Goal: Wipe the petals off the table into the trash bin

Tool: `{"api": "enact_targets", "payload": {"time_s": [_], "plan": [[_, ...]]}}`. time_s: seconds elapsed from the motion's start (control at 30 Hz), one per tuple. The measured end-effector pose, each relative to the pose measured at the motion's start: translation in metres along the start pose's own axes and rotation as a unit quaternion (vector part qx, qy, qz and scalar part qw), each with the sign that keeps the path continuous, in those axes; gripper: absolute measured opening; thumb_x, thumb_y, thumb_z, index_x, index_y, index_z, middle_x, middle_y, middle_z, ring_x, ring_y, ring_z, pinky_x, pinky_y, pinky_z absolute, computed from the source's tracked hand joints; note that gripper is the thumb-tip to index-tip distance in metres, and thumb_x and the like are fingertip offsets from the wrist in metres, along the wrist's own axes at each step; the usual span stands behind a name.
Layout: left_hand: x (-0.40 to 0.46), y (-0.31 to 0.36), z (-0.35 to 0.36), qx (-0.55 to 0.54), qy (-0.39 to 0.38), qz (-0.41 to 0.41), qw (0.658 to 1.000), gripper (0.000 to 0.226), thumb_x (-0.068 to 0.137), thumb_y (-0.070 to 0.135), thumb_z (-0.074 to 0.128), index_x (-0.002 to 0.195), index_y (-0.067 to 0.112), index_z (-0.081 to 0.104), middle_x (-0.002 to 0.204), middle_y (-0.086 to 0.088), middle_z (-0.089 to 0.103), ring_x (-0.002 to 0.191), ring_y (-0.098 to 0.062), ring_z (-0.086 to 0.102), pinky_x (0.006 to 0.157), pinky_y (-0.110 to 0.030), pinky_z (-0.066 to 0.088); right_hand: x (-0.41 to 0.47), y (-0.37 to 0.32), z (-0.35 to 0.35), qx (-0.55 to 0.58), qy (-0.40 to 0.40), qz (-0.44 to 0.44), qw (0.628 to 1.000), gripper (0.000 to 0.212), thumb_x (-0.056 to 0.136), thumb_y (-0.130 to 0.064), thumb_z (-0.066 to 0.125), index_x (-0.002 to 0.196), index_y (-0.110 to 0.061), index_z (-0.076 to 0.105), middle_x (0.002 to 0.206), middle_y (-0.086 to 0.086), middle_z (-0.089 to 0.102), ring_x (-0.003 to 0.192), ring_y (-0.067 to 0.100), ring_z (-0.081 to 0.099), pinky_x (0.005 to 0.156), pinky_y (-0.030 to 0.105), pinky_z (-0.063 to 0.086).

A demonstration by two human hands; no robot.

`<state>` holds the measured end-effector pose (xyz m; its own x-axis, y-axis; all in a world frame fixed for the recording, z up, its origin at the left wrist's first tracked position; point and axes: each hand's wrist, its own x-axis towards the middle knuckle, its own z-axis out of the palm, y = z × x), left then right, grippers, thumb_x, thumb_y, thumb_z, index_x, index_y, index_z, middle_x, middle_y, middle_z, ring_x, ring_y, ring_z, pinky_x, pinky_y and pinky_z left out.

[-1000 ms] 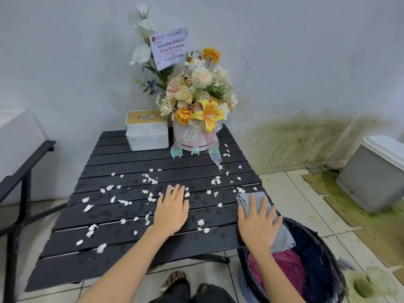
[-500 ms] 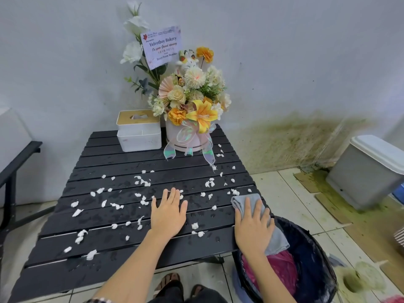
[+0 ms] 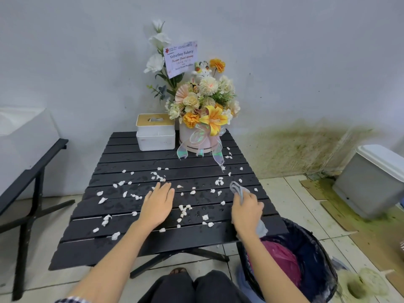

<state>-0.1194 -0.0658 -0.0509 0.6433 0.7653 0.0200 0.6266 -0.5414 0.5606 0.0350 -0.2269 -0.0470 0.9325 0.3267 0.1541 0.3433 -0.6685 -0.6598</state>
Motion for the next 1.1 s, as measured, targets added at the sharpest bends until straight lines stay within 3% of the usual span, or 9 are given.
{"api": "enact_targets", "payload": {"time_s": [0.13, 0.23, 0.33, 0.43, 0.77, 0.97, 1.1], "plan": [[-0.022, -0.021, -0.005, -0.052, 0.066, -0.011, 0.996, 0.042, 0.099, 0.028, 0.028, 0.135, 0.010, 0.042, 0.143, -0.008, 0.043, 0.141, -0.025, 0.021, 0.113, -0.041, 0.023, -0.025, -0.066, 0.025, 0.053, -0.030, -0.046, 0.997, 0.030, 0.093, -0.023, 0.042, 0.107, -0.006, 0.063, 0.119, 0.012, 0.060, 0.098, 0.031, 0.047, 0.073, 0.029, 0.025], [-0.030, -0.030, -0.009, -0.067, 0.115, -0.010, 0.991, 0.040, 0.098, 0.022, 0.031, 0.134, 0.008, 0.043, 0.143, -0.009, 0.043, 0.141, -0.025, 0.022, 0.111, -0.040, 0.025, -0.051, -0.102, 0.058, -0.003, -0.067, -0.136, 0.989, 0.037, 0.091, -0.027, 0.048, 0.123, -0.010, 0.054, 0.132, 0.011, 0.051, 0.104, 0.033, 0.047, 0.083, 0.035, 0.036], [-0.031, -0.035, -0.008, -0.086, 0.128, -0.028, 0.988, 0.040, 0.098, 0.022, 0.031, 0.136, 0.010, 0.042, 0.145, -0.006, 0.041, 0.141, -0.020, 0.020, 0.111, -0.037, 0.024, -0.080, -0.095, 0.095, -0.123, -0.127, -0.249, 0.952, 0.067, 0.061, -0.037, 0.076, 0.123, -0.018, 0.058, 0.126, 0.012, 0.060, 0.095, 0.031, 0.063, 0.078, 0.038, 0.052], [-0.031, -0.032, -0.002, -0.080, 0.122, -0.014, 0.989, 0.040, 0.098, 0.023, 0.031, 0.136, 0.014, 0.041, 0.145, -0.003, 0.041, 0.142, -0.018, 0.018, 0.111, -0.036, 0.027, -0.080, -0.074, 0.110, -0.171, -0.135, -0.275, 0.936, 0.071, 0.033, -0.040, 0.086, 0.102, -0.026, 0.073, 0.105, 0.005, 0.072, 0.075, 0.022, 0.068, 0.064, 0.030, 0.056], [-0.020, 0.025, 0.038, -0.064, 0.053, 0.030, 0.996, 0.042, 0.099, 0.026, 0.026, 0.139, 0.017, 0.036, 0.148, 0.005, 0.032, 0.143, -0.014, 0.011, 0.114, -0.031, 0.011, 0.002, 0.028, 0.051, -0.242, -0.006, -0.148, 0.959, 0.055, 0.052, -0.019, 0.084, 0.104, -0.012, 0.069, 0.105, 0.016, 0.068, 0.073, 0.034, 0.064, 0.059, 0.036, 0.052], [-0.009, 0.046, 0.052, -0.115, 0.043, 0.032, 0.992, 0.042, 0.099, 0.023, 0.028, 0.140, 0.013, 0.035, 0.151, -0.003, 0.028, 0.143, -0.014, 0.009, 0.113, -0.029, 0.014, 0.022, 0.019, 0.042, -0.176, 0.037, -0.163, 0.970, 0.048, 0.050, -0.006, 0.084, 0.095, -0.011, 0.069, 0.094, 0.013, 0.068, 0.062, 0.031, 0.057, 0.051, 0.032, 0.046], [0.006, 0.052, 0.064, -0.172, 0.054, 0.013, 0.984, 0.043, 0.099, 0.021, 0.030, 0.141, 0.014, 0.033, 0.151, -0.001, 0.029, 0.143, -0.012, 0.011, 0.112, -0.030, 0.018, 0.020, -0.021, 0.062, -0.125, 0.032, -0.228, 0.965, 0.041, 0.062, -0.019, 0.072, 0.101, -0.027, 0.065, 0.096, 0.005, 0.066, 0.064, 0.024, 0.055, 0.053, 0.029, 0.045]]}}
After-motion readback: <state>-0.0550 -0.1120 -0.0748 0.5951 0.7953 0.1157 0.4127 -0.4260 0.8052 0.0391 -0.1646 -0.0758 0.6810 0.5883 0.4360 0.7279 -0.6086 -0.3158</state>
